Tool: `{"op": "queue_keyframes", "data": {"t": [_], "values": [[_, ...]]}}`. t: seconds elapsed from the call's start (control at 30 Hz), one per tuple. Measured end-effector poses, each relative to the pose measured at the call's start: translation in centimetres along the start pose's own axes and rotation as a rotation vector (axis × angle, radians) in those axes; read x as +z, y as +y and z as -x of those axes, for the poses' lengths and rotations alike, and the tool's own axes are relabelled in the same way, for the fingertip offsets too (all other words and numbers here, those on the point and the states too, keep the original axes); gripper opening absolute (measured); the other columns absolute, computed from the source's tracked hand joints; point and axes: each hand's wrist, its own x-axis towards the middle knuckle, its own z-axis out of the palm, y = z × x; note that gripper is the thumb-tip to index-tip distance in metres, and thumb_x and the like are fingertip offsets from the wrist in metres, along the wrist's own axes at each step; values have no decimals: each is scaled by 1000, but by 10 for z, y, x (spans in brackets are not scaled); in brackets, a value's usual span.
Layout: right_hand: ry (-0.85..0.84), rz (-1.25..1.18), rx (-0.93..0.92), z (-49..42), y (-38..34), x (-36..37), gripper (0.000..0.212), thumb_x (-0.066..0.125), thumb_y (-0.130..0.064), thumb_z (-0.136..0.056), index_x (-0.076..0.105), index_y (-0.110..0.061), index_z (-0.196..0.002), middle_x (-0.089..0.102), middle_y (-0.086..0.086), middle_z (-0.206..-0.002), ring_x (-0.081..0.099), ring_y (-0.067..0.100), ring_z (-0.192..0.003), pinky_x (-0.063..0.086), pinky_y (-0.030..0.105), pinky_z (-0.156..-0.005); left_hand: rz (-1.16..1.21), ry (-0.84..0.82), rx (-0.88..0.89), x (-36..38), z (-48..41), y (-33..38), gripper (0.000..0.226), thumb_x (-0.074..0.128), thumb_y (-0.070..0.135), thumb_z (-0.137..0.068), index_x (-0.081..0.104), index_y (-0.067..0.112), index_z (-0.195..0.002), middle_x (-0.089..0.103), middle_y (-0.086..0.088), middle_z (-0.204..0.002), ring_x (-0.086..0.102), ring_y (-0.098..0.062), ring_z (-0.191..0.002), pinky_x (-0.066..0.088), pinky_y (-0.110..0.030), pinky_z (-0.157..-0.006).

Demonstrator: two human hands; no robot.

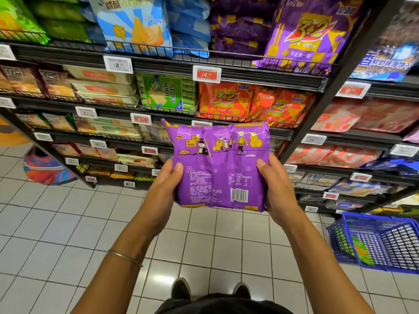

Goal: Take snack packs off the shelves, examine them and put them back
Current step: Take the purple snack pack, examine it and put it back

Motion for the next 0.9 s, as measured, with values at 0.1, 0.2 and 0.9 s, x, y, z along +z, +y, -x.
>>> {"op": "queue_keyframes", "data": {"t": [0.1,0.2,0.9], "values": [[-9,6,14,1,2,-1,33,64,-51,-82,71,-37,-112,78,-3,-106,76,13,-90,59,26,-67,57,-3,-25,1,2,1,41,51,43,-95,62,28,-132,75,3,-121,71,-13,-105,49,-47,-95],[-9,2,15,1,5,-2,41,63,-50,-82,69,-33,-119,77,0,-111,76,17,-94,60,30,-69,105,-10,-48,1,5,2,41,49,39,-92,63,25,-128,76,4,-115,71,-13,-100,44,-48,-93],[82,-80,117,-2,7,4,38,64,-46,-78,74,-30,-110,76,9,-112,74,26,-96,59,49,-86,74,164,-193,10,-7,5,25,47,35,-107,66,20,-114,79,-1,-104,74,-22,-92,52,-55,-95]]}}
